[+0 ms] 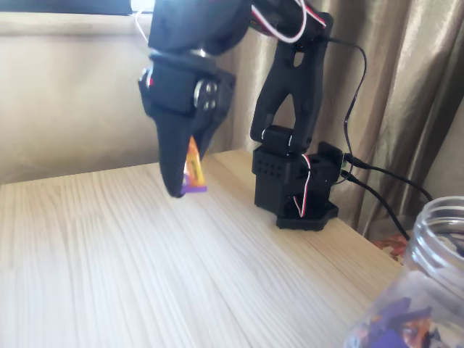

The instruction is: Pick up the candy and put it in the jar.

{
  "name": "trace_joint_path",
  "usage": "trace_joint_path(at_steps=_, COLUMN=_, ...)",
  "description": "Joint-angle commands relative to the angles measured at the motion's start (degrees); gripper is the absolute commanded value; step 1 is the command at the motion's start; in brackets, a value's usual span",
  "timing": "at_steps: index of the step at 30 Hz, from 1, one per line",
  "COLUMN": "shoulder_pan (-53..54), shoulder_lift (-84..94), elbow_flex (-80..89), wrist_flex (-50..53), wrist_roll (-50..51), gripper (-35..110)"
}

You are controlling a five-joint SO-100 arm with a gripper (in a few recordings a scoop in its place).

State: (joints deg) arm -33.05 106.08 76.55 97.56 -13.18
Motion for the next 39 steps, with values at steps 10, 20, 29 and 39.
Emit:
trace_joint_path(at_steps=10, shoulder_pan=-19.95, shoulder_lift=6.86, elbow_flex=-8.17, wrist_flex=0.09, wrist_roll=5.8, gripper=0)
trace_joint_path(at_steps=20, shoulder_pan=-38.23, shoulder_lift=7.47, elbow_flex=-7.38, wrist_flex=-4.66, wrist_roll=8.79, gripper=0)
trace_joint_path(at_steps=29, shoulder_pan=-47.99, shoulder_lift=7.56, elbow_flex=-7.12, wrist_flex=-6.86, wrist_roll=8.61, gripper=0)
trace_joint_path(at_steps=39, shoulder_pan=-51.5, shoulder_lift=0.09, elbow_flex=-8.61, wrist_flex=-12.13, wrist_roll=8.61, gripper=0)
